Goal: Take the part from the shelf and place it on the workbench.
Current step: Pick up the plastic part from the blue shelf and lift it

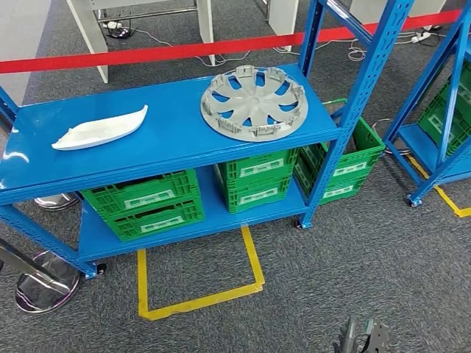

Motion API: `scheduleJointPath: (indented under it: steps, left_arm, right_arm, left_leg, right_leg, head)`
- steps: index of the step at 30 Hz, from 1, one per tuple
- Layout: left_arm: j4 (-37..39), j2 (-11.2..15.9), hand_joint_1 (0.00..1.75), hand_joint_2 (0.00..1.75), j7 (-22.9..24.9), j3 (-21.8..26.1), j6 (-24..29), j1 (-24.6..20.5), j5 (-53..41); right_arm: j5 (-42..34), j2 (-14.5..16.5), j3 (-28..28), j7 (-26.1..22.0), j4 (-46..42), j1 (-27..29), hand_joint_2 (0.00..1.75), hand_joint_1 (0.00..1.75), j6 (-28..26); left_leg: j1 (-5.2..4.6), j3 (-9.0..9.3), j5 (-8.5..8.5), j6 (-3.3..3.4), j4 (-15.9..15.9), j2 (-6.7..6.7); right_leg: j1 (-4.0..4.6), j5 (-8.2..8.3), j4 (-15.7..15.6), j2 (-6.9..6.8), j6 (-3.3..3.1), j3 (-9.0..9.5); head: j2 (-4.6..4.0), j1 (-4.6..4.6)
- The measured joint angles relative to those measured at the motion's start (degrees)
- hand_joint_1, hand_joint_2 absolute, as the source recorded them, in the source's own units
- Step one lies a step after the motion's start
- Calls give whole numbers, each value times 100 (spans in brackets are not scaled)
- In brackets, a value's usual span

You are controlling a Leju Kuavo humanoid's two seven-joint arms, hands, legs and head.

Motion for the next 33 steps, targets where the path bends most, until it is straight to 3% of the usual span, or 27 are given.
scheduleJointPath:
  steps: [10, 28, 30, 33]
  left_arm:
    - [7, 2, 0, 0, -231, -87, -60, -4, -138]
    - [32, 19, 0, 0, -573, -218, -247, -18, -393]
    - [33, 32, 0, 0, -591, -228, -260, -23, -428]
    - [34, 60, 0, 0, -612, -245, -279, -33, -480]
  right_arm:
    - [204, 242, 296, -397, -2098, 433, 175, 0, 256]
    - [479, 533, 1431, -901, -5993, 1307, 175, 0, 526]
    - [523, 532, 1626, -943, -6398, 1384, 175, 0, 506]
    - [611, 523, 1961, -997, -6961, 1474, 44, 0, 379]
  left_leg:
    - [0, -1, 0, 0, 0, 0]
    - [0, -1, 0, 0, 0, 0]
    - [-10, -6, -8, 23, 23, -1]
    - [-13, 19, 40, 121, -57, -1]
  right_leg:
    - [0, 0, 0, 1, 0, -2]
    - [0, 0, 0, 1, 0, -2]
    - [-15, 13, -13, 2, 18, -1]
    - [-32, 46, -69, -1, 82, 11]
  head:
    - [0, -1]
    - [0, -1]
    - [0, -2]
    - [0, -7]
